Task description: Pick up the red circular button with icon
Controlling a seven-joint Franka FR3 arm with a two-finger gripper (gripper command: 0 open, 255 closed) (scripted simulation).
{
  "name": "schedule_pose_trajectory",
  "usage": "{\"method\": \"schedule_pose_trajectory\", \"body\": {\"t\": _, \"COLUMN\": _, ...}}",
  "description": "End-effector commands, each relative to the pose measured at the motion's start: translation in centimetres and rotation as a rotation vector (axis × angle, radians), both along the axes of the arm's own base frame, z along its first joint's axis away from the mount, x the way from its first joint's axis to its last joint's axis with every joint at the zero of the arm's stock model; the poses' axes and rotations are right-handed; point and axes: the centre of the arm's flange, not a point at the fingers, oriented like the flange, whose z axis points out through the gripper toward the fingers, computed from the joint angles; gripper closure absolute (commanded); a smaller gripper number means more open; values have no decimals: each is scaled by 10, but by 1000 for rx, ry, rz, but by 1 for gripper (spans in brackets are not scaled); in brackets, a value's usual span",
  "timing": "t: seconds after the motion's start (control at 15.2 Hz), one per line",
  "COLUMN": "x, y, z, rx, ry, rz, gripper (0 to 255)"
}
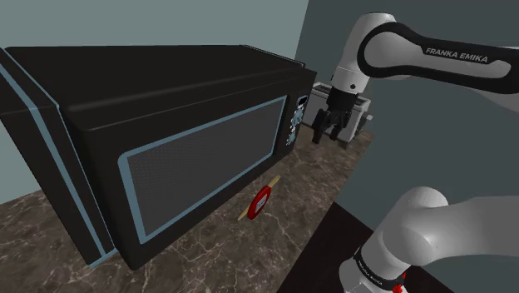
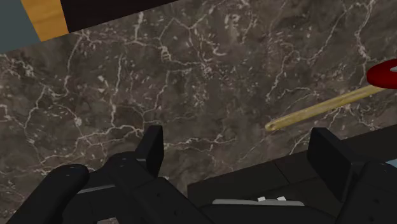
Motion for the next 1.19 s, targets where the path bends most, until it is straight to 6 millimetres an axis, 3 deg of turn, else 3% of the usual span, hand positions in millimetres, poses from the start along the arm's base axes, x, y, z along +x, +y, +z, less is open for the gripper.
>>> {"method": "schedule_pose_trajectory", "body": {"t": 0.0, "x": 0, "y": 0, "z": 0, "rx": 0, "ry": 0, "rz": 0, "gripper": 0}}
{"method": "schedule_pose_trajectory", "body": {"t": 0.33, "x": -35, "y": 63, "z": -4, "rx": -35, "ry": 2, "rz": -299, "gripper": 0}}
{"method": "schedule_pose_trajectory", "body": {"t": 0.59, "x": -48, "y": 118, "z": -8, "rx": -63, "ry": 4, "rz": -539, "gripper": 0}}
{"method": "schedule_pose_trajectory", "body": {"t": 0.86, "x": -48, "y": 176, "z": -14, "rx": -90, "ry": 6, "rz": -778, "gripper": 0}}
{"method": "schedule_pose_trajectory", "body": {"t": 1.12, "x": -34, "y": 231, "z": -22, "rx": -118, "ry": 8, "rz": -1018, "gripper": 0}}
